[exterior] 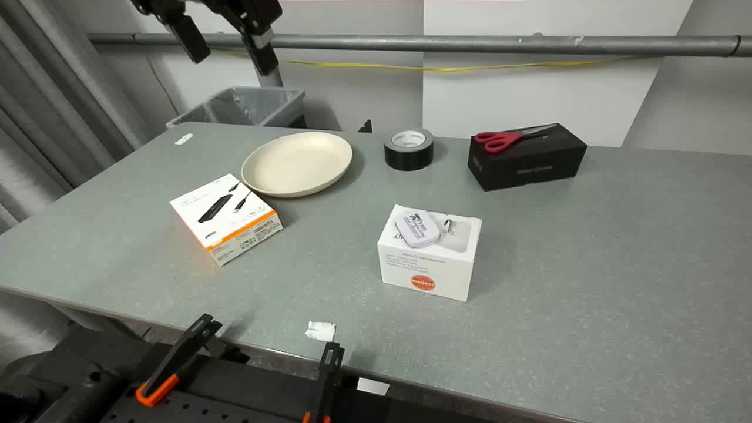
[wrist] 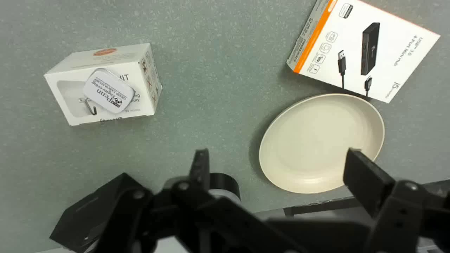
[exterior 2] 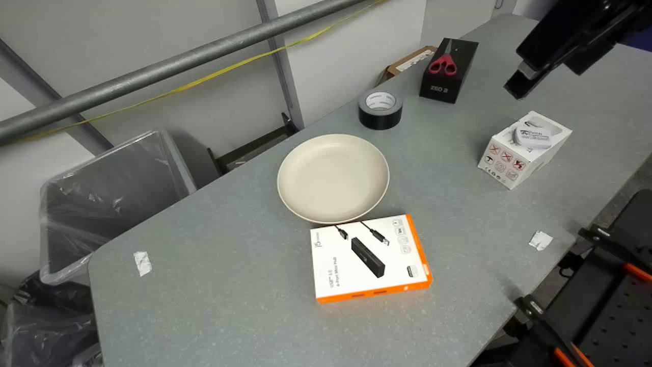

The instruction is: Put the tape on the plate

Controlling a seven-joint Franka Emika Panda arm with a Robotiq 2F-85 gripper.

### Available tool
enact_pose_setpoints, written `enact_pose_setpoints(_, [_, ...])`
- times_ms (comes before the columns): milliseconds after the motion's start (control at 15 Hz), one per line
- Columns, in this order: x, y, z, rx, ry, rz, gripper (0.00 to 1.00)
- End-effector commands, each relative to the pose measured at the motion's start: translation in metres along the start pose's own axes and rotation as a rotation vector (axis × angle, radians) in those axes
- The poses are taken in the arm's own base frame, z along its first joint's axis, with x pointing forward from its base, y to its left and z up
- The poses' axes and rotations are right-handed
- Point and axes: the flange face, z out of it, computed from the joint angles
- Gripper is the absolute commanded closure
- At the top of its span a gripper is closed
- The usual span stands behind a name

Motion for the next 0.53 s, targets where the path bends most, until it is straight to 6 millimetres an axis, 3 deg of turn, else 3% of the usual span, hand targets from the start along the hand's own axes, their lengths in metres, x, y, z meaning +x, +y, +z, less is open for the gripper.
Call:
enact_pose_setpoints(0, [0.0008, -0.0001, -0.0007, 0.0, 0.0, 0.0, 0.0])
enact_pose_setpoints(467, [0.0026, 0.0012, -0.0035, 0.003, -0.012, -0.005, 0.0])
